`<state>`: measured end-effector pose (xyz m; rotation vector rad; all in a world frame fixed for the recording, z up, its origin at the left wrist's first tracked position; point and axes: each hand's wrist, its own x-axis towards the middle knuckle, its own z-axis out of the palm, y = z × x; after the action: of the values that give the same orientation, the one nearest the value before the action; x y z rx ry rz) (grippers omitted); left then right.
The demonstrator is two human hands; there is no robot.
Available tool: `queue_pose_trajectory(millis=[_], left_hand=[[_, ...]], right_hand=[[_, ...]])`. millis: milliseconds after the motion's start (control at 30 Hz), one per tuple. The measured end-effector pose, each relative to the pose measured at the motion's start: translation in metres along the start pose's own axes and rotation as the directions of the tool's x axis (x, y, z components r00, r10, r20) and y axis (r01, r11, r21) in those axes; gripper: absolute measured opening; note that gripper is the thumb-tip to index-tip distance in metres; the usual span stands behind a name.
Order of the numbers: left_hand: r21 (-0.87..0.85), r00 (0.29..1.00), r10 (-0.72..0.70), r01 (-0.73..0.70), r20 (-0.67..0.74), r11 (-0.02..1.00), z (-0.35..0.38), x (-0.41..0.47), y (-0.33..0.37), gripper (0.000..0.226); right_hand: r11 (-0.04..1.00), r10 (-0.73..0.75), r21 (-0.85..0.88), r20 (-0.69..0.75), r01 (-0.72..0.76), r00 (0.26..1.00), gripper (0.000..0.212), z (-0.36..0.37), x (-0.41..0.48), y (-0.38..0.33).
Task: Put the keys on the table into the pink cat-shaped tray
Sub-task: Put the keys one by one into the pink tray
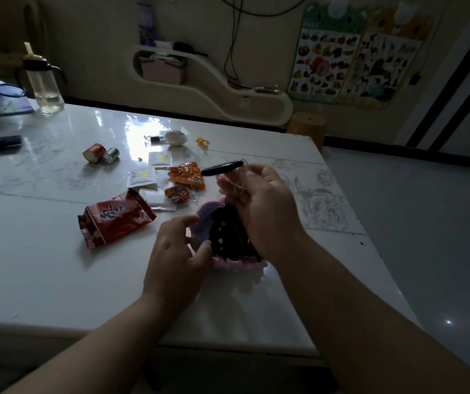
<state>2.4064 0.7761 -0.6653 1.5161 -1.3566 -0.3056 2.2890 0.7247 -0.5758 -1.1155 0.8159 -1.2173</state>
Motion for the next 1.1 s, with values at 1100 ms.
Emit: queue_pose_trajectory(millis=[1100], left_hand=[[-0.043,1.0,-0.008,0.007,-0.014,0.999,0.002,0.001,-0.002,0.041]], right_hand=[[0.165,0.085,-0.984,0.076,0.061,0.993,0.03,-0.114,0.023,0.029]])
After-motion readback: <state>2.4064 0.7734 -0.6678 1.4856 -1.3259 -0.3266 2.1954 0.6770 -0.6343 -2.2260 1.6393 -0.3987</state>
